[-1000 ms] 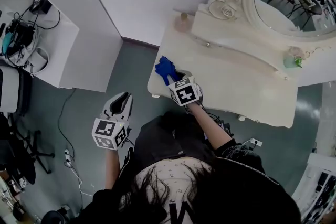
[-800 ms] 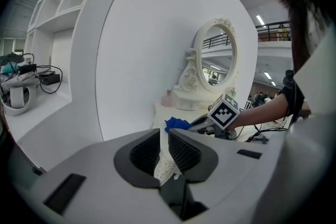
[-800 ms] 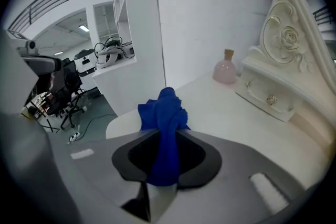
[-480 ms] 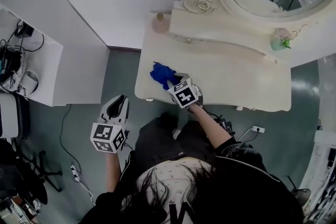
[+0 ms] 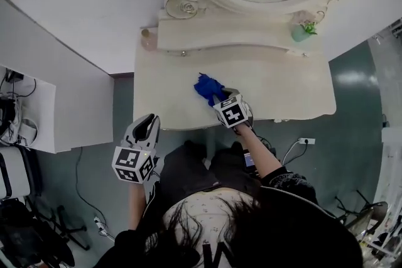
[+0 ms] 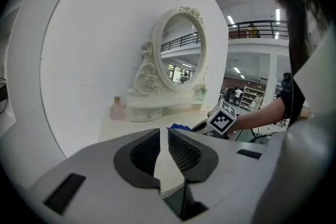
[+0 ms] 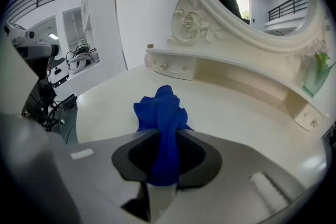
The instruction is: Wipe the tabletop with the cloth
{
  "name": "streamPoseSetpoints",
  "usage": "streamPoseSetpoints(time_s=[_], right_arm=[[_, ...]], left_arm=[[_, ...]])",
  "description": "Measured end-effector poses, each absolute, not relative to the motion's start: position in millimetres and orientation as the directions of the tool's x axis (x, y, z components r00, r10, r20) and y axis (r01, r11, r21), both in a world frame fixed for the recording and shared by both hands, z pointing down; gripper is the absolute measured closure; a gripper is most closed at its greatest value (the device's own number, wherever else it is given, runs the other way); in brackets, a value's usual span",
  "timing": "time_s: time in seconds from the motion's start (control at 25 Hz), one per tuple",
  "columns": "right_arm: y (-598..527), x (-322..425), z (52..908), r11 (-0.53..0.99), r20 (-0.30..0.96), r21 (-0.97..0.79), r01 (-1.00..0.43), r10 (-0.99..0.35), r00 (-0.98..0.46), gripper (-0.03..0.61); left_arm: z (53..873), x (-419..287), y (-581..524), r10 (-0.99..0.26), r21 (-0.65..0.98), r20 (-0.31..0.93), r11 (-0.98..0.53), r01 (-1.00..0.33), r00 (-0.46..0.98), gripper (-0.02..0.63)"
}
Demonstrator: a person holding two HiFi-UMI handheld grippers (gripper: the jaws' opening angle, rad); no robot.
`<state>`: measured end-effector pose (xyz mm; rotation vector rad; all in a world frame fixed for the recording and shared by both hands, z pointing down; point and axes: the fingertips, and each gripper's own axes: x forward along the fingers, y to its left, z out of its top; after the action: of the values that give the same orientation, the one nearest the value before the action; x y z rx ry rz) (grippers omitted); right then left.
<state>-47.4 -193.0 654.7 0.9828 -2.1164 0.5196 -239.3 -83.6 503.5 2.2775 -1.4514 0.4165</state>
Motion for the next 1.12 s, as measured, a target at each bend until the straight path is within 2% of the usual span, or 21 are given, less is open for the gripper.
streamPoseSetpoints(time_s=[0.76,1.12], right_arm=[[-224.9,321.3,667.9,0.370,0.751,0.023,-0.929,-0.619,-0.228,0.488],[-222.5,460.3,662.3,0.210,0.757,0.061,-0.976,-0.647,-0.092,0.488]], left_arm=[[492.9,37.0,-130.7,-0.731,0.160,0.411,-0.532,-0.832,0.546,0.577],[492.9,98.0,-121.7,-0.716,0.132,0.431,-0.552,-0.823,0.549,0.577]])
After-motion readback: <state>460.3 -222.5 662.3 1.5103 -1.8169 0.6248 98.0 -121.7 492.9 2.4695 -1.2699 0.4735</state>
